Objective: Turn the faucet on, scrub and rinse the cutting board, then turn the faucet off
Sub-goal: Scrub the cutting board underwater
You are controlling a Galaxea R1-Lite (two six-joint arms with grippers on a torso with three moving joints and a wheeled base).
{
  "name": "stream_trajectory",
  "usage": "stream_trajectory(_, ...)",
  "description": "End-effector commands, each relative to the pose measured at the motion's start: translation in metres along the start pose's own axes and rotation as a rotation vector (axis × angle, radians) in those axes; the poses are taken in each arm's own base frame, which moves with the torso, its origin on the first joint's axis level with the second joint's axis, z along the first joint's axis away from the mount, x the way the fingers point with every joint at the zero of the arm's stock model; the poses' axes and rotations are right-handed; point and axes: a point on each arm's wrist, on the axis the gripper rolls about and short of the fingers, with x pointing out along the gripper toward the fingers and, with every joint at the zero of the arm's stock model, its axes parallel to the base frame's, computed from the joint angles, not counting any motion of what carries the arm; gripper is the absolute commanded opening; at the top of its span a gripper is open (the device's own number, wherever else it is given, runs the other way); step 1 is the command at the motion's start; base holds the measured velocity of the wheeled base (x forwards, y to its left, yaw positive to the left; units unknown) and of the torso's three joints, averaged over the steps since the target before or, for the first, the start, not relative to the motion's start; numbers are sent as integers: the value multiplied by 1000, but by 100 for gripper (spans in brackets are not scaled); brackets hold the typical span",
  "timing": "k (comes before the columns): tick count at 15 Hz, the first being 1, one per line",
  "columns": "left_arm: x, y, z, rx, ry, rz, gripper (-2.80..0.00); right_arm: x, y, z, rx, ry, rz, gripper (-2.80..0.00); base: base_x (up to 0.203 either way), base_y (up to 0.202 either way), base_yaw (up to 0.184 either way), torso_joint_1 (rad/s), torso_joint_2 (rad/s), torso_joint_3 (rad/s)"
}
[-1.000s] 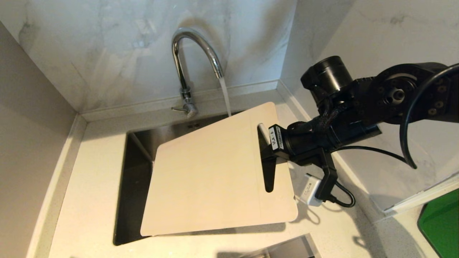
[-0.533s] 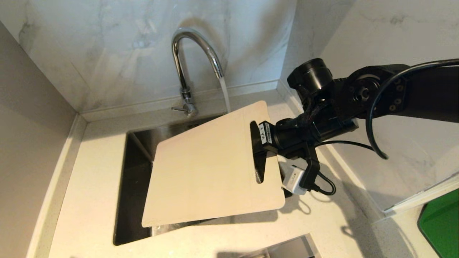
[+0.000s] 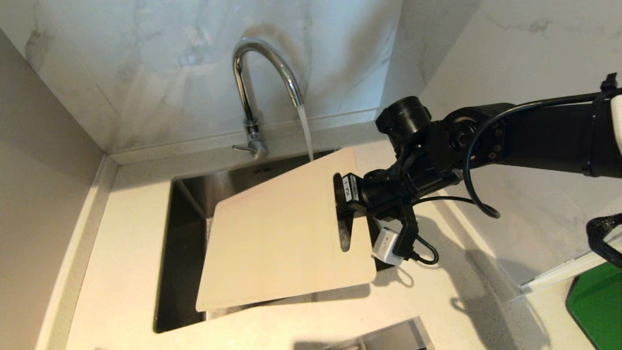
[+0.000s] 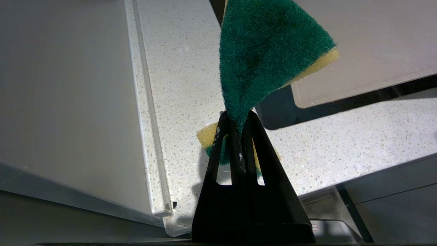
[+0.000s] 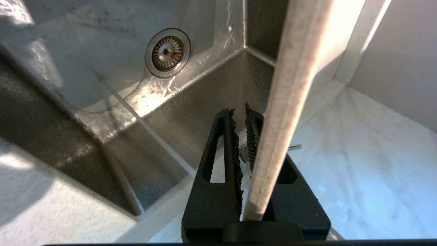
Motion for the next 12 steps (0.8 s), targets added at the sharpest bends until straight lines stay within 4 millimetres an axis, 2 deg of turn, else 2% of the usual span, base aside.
stream_trajectory(1, 0, 0, 0, 0, 2, 0, -280, 16, 8, -4, 0, -31, -2, -280, 0, 0, 0, 0, 0, 0)
stream_trajectory(12, 0, 0, 0, 0, 2, 0, -280, 31, 41, -34, 49, 2, 18, -280, 0, 0, 0, 0, 0, 0)
